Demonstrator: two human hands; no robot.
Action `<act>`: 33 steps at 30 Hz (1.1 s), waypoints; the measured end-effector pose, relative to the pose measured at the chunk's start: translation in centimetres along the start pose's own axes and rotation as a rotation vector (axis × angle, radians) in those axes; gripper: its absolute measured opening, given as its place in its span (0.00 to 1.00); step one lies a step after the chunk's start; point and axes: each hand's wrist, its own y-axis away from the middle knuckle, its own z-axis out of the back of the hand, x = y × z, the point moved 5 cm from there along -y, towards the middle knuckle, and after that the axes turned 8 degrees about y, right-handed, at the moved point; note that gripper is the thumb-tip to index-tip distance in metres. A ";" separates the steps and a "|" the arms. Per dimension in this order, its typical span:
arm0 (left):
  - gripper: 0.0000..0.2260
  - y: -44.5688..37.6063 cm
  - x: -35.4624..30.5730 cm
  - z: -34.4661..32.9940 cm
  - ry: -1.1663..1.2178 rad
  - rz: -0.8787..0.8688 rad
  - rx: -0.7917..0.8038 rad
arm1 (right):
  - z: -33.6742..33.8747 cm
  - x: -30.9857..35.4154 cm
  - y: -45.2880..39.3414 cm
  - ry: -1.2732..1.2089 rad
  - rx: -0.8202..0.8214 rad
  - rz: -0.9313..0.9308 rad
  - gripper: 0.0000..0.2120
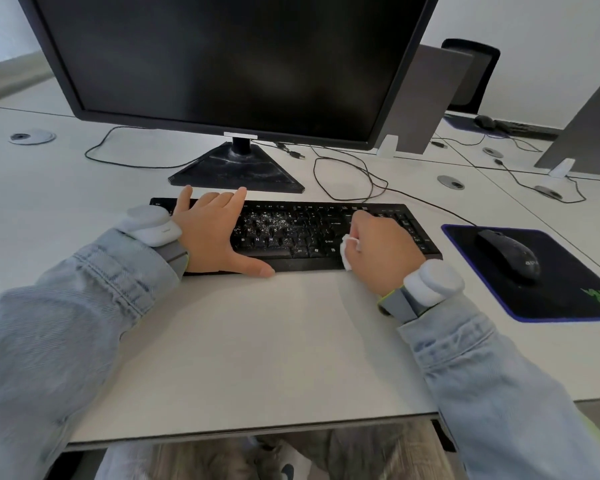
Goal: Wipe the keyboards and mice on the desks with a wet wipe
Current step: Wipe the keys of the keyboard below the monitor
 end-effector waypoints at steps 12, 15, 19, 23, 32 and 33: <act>0.69 0.0 0.0 0.0 0.004 0.021 -0.004 | -1.3 5.9 0.4 -0.005 -0.107 0.139 0.02; 0.66 0.1 -0.1 0.1 -0.001 0.021 -0.007 | -1.1 2.8 0.7 0.015 -0.092 0.017 0.05; 0.66 0.1 -0.1 0.1 -0.013 0.018 -0.006 | -0.5 4.2 1.0 -0.201 -0.165 0.162 0.05; 0.70 0.0 0.0 0.0 -0.025 0.015 -0.010 | -1.6 7.4 2.0 -0.162 -0.111 0.348 0.03; 0.66 0.2 -0.3 0.3 -0.015 0.018 0.008 | 0.4 0.8 1.1 -0.181 -0.213 0.047 0.05; 0.67 0.2 -0.3 0.3 -0.013 0.019 0.013 | 0.8 1.6 0.6 -0.203 -0.229 0.072 0.05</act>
